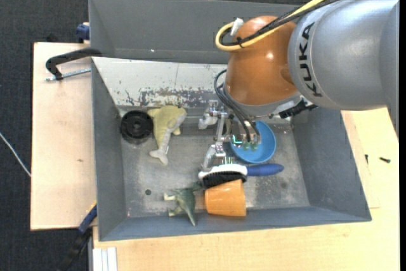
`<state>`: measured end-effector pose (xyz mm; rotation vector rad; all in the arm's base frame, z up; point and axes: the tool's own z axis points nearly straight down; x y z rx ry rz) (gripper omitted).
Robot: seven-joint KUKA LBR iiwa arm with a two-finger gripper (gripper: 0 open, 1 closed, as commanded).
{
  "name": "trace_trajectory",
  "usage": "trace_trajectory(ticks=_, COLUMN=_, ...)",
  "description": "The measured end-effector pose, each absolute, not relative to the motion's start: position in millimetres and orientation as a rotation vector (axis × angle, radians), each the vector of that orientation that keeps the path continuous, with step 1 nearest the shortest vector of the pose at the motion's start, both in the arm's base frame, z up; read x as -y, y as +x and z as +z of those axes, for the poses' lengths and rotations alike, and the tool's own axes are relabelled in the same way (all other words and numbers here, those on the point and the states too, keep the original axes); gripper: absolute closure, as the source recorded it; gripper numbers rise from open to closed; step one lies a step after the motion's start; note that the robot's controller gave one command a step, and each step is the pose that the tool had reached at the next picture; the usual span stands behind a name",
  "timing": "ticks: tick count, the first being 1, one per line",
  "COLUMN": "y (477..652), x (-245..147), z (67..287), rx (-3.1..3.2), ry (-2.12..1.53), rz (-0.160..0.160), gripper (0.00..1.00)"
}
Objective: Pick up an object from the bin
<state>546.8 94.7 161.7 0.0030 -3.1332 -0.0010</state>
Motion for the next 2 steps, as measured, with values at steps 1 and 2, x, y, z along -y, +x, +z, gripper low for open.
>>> trace_trajectory(ticks=1, y=539.4, x=-39, z=76, rx=3.154, ry=0.324, rz=-0.006, gripper=0.0)
trace_trajectory(ticks=2, y=563.7, x=3, z=103, rx=3.144, ry=0.233, rz=0.0, gripper=0.0)
